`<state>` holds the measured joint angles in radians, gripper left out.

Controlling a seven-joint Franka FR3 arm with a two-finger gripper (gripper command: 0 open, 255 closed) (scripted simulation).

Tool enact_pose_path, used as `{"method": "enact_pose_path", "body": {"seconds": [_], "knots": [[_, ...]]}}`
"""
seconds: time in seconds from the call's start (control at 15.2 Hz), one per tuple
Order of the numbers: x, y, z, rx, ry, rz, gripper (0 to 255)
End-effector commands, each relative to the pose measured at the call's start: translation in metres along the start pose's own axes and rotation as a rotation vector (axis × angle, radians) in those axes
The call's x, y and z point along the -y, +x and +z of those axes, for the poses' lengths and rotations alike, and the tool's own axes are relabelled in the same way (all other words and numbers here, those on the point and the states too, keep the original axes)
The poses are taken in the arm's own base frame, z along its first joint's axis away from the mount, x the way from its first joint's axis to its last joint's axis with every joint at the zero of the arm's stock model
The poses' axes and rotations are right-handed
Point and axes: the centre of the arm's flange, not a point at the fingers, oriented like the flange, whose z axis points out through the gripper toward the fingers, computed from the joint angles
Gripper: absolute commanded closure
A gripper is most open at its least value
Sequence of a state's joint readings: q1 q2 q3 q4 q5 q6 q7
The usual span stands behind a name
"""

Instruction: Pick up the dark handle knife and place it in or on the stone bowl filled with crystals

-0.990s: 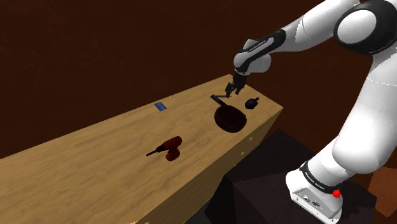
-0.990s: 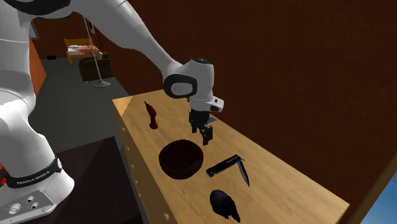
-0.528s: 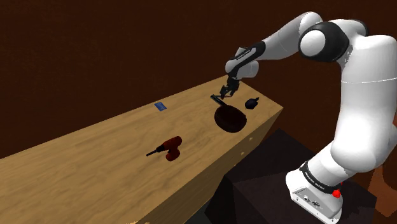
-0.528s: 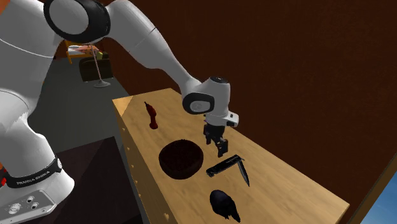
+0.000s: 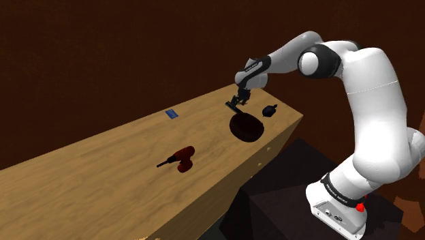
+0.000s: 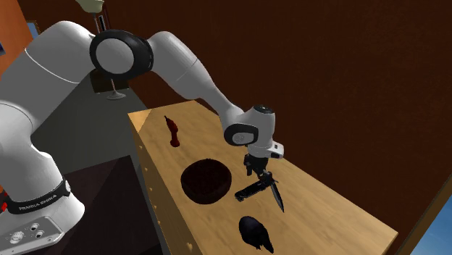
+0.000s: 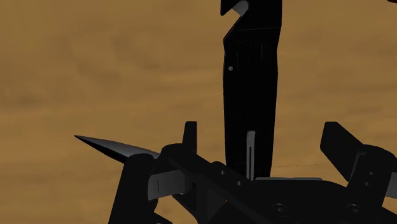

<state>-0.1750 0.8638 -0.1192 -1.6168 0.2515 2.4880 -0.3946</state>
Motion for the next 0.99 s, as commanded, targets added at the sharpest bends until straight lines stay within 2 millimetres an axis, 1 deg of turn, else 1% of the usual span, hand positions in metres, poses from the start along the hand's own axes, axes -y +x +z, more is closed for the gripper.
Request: {"method": "enact_pose_path", "body": {"seconds": [0.0, 0.26, 0.73, 0.79, 0.92], "knots": [[-0.001, 0.000, 0.011, -0.001, 0.000, 0.000, 0], [-0.001, 0.000, 0.030, -0.001, 0.000, 0.000, 0], [-0.001, 0.000, 0.030, -0.001, 0.000, 0.000, 0], [-0.001, 0.000, 0.030, -0.001, 0.000, 0.000, 255], [-0.001, 0.000, 0.030, -0.001, 0.000, 0.000, 255]]}}
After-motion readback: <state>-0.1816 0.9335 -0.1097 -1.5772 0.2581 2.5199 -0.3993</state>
